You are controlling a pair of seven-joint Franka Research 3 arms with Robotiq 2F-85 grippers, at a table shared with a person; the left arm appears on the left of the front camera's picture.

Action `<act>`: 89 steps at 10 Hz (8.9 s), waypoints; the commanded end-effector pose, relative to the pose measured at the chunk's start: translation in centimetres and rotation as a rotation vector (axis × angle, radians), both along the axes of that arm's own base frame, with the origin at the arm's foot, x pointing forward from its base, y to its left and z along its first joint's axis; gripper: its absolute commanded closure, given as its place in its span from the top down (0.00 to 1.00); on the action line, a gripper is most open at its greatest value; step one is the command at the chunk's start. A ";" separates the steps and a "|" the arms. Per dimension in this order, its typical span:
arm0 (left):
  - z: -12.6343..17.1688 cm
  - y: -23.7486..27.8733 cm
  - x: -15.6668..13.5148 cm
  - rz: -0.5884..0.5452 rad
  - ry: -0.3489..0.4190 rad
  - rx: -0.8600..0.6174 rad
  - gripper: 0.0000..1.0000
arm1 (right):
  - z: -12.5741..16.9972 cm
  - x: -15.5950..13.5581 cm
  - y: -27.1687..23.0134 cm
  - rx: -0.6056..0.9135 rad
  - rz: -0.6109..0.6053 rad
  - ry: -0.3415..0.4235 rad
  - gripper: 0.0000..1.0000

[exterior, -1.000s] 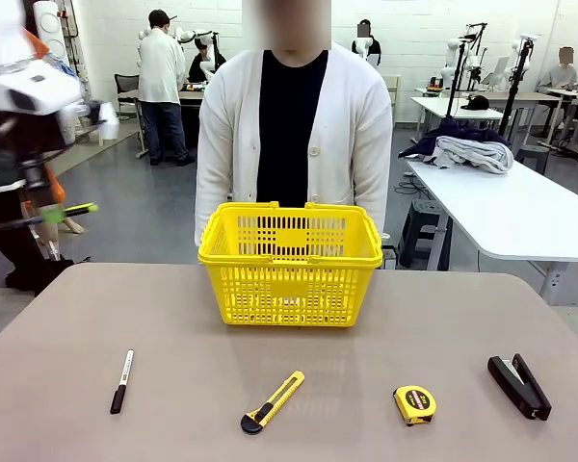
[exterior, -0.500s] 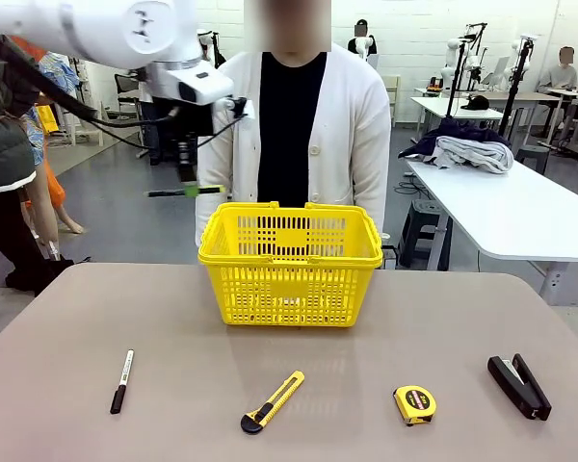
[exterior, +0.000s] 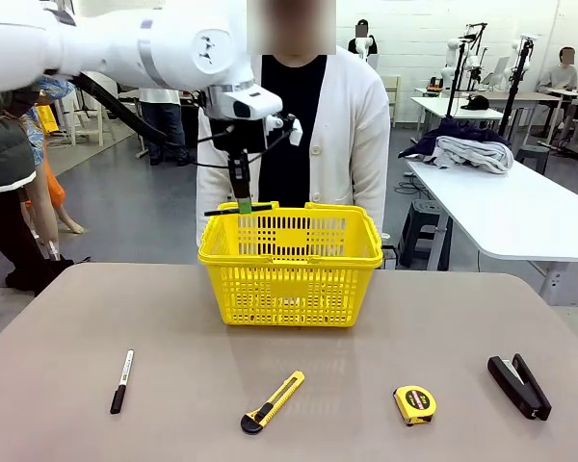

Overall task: Place the items the person wants into the basket.
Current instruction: Pick up the item the person points to and place it in the Market Basket.

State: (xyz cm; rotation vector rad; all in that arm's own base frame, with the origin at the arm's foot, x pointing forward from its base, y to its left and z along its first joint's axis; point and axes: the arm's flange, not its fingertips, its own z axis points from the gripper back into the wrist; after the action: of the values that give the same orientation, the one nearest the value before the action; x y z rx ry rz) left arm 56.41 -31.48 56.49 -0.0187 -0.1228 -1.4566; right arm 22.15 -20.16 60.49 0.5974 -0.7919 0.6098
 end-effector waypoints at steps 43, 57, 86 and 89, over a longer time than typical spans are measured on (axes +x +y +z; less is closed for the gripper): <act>-6.5 -0.7 0.5 -0.140 0.054 -0.022 1.00 | 0.2 0.2 -0.1 0.021 0.019 -0.020 1.00; -4.2 22.0 -15.7 0.226 -0.075 -0.191 1.00 | 0.2 0.2 -0.1 0.021 0.019 -0.020 1.00; 1.7 47.5 -26.5 0.338 -0.170 -0.722 1.00 | 0.2 0.2 -0.1 0.021 0.019 -0.020 1.00; 1.7 47.5 -26.5 0.338 -0.170 -0.722 1.00 | 0.2 0.2 -0.1 0.021 0.019 -0.020 1.00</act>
State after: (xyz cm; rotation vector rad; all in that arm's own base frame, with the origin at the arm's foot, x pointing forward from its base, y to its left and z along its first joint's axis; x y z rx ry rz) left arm 29.88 16.02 58.15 -0.4347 -0.7344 -0.9973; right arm 22.24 -20.17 60.53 0.6053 -0.7976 0.6076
